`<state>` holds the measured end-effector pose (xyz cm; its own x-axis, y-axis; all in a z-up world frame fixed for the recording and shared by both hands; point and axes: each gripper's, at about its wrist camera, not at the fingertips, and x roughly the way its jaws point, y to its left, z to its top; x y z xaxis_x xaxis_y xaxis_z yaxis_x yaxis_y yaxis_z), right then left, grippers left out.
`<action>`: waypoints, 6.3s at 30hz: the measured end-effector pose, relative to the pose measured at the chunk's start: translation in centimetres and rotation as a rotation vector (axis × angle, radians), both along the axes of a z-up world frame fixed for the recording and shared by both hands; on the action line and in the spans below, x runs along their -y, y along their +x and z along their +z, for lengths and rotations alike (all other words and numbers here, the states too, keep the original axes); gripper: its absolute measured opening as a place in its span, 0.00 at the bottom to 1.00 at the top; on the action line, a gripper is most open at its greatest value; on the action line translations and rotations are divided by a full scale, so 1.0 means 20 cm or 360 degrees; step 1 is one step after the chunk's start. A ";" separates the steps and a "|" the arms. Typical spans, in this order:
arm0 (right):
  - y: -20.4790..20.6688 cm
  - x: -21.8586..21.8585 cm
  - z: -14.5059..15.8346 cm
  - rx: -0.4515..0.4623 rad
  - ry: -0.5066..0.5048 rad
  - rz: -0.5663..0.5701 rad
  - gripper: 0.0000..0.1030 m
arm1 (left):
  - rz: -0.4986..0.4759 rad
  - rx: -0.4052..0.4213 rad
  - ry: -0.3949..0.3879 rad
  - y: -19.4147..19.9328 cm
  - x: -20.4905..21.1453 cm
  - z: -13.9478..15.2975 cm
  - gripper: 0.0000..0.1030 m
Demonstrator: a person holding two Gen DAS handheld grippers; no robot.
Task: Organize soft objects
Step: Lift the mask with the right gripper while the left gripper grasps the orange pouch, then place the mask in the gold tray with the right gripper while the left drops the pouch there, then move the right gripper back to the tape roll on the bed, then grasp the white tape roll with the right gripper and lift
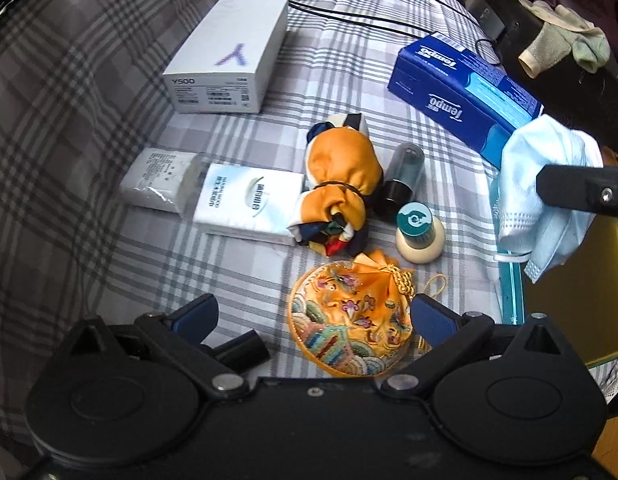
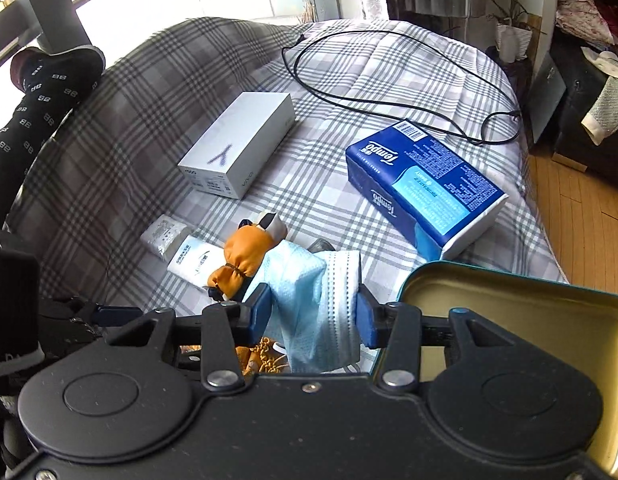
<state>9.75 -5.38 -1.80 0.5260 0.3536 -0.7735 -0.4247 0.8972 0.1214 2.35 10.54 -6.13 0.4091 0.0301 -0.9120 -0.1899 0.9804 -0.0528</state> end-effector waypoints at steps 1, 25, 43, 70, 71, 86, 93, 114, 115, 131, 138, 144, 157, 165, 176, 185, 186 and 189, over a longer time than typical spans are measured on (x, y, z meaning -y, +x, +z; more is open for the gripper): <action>0.00 0.01 0.00 -0.0001 0.0000 -0.0010 0.44 | -0.0012 -0.0006 -0.0004 0.01 0.01 -0.01 0.99; -0.04 0.23 0.16 0.0035 -0.0022 -0.0239 0.44 | -0.0124 -0.0162 0.0142 0.13 0.20 -0.28 0.87; 0.05 0.55 0.22 -0.0020 0.0004 -0.0536 0.44 | -0.0106 0.0036 0.0142 0.00 0.21 0.05 0.73; 0.11 0.93 0.19 -0.0099 -0.0148 -0.0781 0.45 | -0.0478 0.0231 0.0116 0.02 1.01 0.53 0.74; 0.11 0.94 0.19 -0.0092 -0.0160 -0.0785 0.45 | -0.0488 0.0221 0.0122 0.02 1.04 0.51 0.74; 0.08 0.98 0.23 0.0007 -0.0146 -0.0803 0.55 | -0.0513 0.0197 0.0235 0.05 1.12 0.40 0.91; 0.09 0.97 0.21 -0.0016 -0.0167 -0.0798 0.55 | -0.0500 0.0147 0.0227 0.05 1.10 0.37 0.94; 0.10 0.91 0.16 -0.0087 -0.0168 -0.0785 0.55 | -0.0386 0.0086 0.0117 -0.01 0.82 0.37 0.97; 0.10 0.90 0.16 -0.0091 -0.0163 -0.0783 0.55 | -0.0373 0.0092 0.0119 -0.01 0.80 0.37 0.97; 0.05 0.62 0.18 -0.0062 -0.0090 -0.0622 0.55 | -0.0020 0.0174 0.0127 -0.03 0.21 0.41 0.98; 0.00 0.42 0.13 -0.0032 -0.0113 -0.0433 0.55 | 0.0122 0.0128 0.0117 -0.06 -0.02 0.34 0.99; -0.07 0.23 0.09 0.0015 -0.0142 -0.0219 0.55 | 0.0213 0.0044 0.0043 -0.09 -0.20 0.23 0.99; -0.22 -0.10 -0.20 -0.0025 -0.0379 0.0382 0.55 | 0.0404 -0.0156 -0.0063 -0.11 -0.36 -0.02 0.99; -0.27 -0.16 -0.39 -0.0031 -0.0555 0.0629 0.55 | 0.0500 -0.0229 -0.0112 -0.12 -0.40 -0.10 0.99; -0.29 -0.19 -0.51 -0.0039 -0.0720 0.0802 0.55 | 0.0518 -0.0269 -0.0159 -0.10 -0.41 -0.15 0.99; -0.31 -0.21 -0.54 0.0014 -0.0797 0.0832 0.53 | 0.0523 -0.0300 -0.0180 -0.08 -0.38 -0.22 0.99; -0.31 -0.21 -0.54 0.0022 -0.0801 0.0827 0.50 | 0.0521 -0.0301 -0.0183 -0.08 -0.38 -0.23 0.99; -0.29 -0.20 -0.52 -0.0012 -0.0733 0.0805 0.49 | 0.0511 -0.0302 -0.0208 -0.08 -0.38 -0.23 0.94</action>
<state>4.02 -1.35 -12.27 0.3769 0.1883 -0.9069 -0.8057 0.5497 -0.2207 0.81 18.17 -10.73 0.2215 0.0080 -0.9751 -0.5042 0.8569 -0.1075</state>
